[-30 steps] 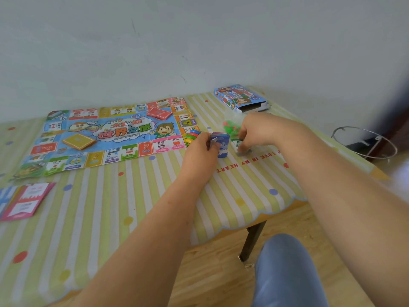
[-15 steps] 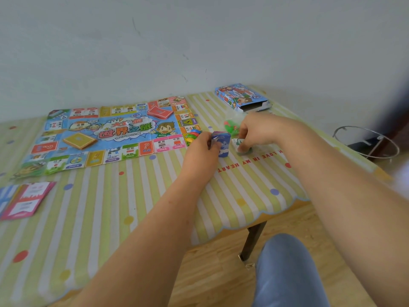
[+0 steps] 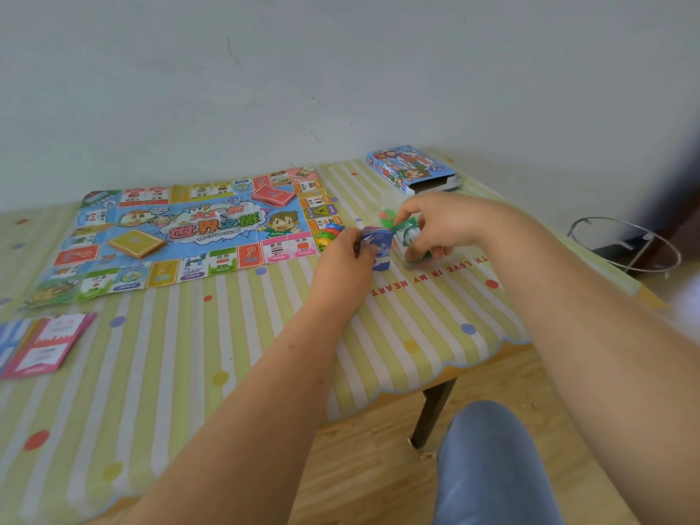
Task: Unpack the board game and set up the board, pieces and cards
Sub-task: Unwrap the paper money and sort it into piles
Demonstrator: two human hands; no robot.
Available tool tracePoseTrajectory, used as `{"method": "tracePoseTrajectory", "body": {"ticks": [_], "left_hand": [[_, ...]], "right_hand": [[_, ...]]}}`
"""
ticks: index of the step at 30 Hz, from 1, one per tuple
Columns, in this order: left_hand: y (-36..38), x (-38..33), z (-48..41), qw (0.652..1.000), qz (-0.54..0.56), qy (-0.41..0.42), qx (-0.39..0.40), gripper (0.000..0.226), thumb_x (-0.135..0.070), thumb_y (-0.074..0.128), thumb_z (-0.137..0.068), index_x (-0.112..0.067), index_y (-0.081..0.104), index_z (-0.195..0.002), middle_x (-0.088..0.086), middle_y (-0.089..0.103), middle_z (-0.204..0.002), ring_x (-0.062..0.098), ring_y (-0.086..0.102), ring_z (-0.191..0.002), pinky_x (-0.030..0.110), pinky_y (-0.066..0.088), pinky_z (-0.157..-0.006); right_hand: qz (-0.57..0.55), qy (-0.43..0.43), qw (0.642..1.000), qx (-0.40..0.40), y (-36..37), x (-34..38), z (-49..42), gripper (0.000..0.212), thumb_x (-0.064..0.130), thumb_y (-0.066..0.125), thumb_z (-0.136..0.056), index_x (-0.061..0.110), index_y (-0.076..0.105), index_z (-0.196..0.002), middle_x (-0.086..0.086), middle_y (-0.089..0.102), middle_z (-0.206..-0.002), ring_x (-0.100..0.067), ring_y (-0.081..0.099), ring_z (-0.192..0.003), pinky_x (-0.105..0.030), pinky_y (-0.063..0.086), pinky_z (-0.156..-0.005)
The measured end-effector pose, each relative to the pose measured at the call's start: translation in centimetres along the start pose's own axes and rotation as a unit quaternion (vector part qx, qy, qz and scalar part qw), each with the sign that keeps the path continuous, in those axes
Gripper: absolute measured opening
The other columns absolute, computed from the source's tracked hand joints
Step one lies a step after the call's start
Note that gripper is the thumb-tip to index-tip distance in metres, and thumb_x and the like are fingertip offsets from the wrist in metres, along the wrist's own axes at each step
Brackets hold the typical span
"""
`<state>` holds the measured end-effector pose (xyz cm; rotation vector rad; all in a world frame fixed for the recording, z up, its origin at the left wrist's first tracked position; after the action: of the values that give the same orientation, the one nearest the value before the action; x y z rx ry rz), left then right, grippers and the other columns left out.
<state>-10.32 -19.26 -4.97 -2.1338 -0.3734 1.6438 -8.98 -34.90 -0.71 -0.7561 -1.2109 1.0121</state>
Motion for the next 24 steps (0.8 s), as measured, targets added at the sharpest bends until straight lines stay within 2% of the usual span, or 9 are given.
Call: {"method": "tracePoseTrajectory", "body": {"ticks": [4,7,11,14,17,19,21,24], "left_hand": [[0.0,-0.1,0.1,1.0,-0.003,0.003,0.001,0.01,-0.017,0.046,-0.098,-0.015,0.055,-0.094,-0.007,0.055,-0.078,0.002,0.047,-0.066,0.006,0.035,-0.051],[0.0,-0.2,0.1,1.0,0.0,0.0,0.003,0.012,-0.017,0.046,-0.099,-0.013,0.057,-0.098,-0.005,0.057,-0.081,0.005,0.049,-0.068,0.008,0.035,-0.052],[0.0,-0.2,0.2,1.0,0.003,-0.005,0.002,0.015,-0.017,0.046,-0.099,-0.01,0.058,-0.101,0.001,0.061,-0.089,0.015,0.053,-0.076,0.014,0.036,-0.056],[0.0,-0.2,0.2,1.0,0.003,-0.006,0.003,0.015,-0.017,0.046,-0.098,-0.009,0.059,-0.1,0.005,0.063,-0.091,0.018,0.053,-0.078,0.019,0.037,-0.059],[0.0,-0.2,0.3,1.0,0.007,-0.007,0.006,0.014,-0.018,0.046,-0.098,-0.01,0.058,-0.1,0.005,0.064,-0.092,0.018,0.055,-0.079,0.019,0.038,-0.059],[0.0,-0.1,0.3,1.0,0.012,-0.009,0.007,0.014,-0.018,0.046,-0.098,-0.011,0.059,-0.101,0.004,0.064,-0.094,0.018,0.056,-0.082,0.018,0.039,-0.06],[0.0,-0.1,0.3,1.0,0.014,-0.01,0.007,0.015,-0.017,0.046,-0.098,-0.012,0.06,-0.104,0.002,0.064,-0.095,0.017,0.056,-0.083,0.016,0.038,-0.061],[0.0,-0.1,0.3,1.0,0.019,-0.012,0.006,0.016,-0.017,0.046,-0.099,-0.011,0.06,-0.104,0.003,0.064,-0.094,0.016,0.054,-0.08,0.016,0.038,-0.059]], "right_hand": [[-0.032,-0.001,0.999,0.008,-0.3,-0.3,-0.1,0.053,0.019,0.079,-0.076,0.028,0.056,-0.122,-0.011,0.072,-0.088,-0.022,0.071,-0.072,-0.034,0.058,-0.066],[-0.046,0.007,0.999,0.0,-0.6,-0.4,0.1,0.044,0.022,0.071,-0.084,0.024,0.058,-0.126,-0.01,0.072,-0.086,-0.021,0.072,-0.072,-0.034,0.058,-0.069],[-0.051,0.011,0.998,-0.042,-1.1,0.0,0.5,0.028,0.011,0.055,-0.093,0.019,0.066,-0.118,-0.004,0.067,-0.07,-0.008,0.062,-0.053,-0.023,0.05,-0.057],[-0.061,0.01,0.996,-0.067,-1.2,0.0,0.7,0.026,0.009,0.058,-0.091,0.021,0.07,-0.11,0.0,0.065,-0.072,-0.007,0.06,-0.058,-0.022,0.047,-0.057],[-0.093,0.003,0.991,-0.099,-1.6,-0.2,0.7,0.032,0.01,0.063,-0.089,0.024,0.067,-0.117,-0.001,0.069,-0.094,-0.008,0.061,-0.069,-0.024,0.047,-0.064],[-0.126,-0.005,0.982,-0.142,-2.4,-0.2,1.0,0.033,0.011,0.065,-0.087,0.025,0.067,-0.117,0.0,0.069,-0.1,-0.006,0.058,-0.069,-0.022,0.042,-0.062],[-0.159,-0.022,0.972,-0.174,-2.9,0.2,1.4,0.026,0.01,0.064,-0.086,0.022,0.069,-0.109,0.001,0.067,-0.092,-0.004,0.057,-0.067,-0.02,0.039,-0.059],[-0.203,-0.043,0.961,-0.185,-3.0,0.9,1.6,0.022,0.004,0.062,-0.086,0.017,0.071,-0.102,-0.005,0.068,-0.08,-0.007,0.058,-0.065,-0.024,0.048,-0.069]]}}
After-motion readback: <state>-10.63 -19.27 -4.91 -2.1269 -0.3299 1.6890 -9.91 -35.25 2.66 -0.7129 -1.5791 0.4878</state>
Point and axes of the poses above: each hand's wrist, its own z-axis away from the middle knuckle, its own y-axis out of the palm, x = y × z, the point moved 5 cm from there along -z, towards the middle knuckle
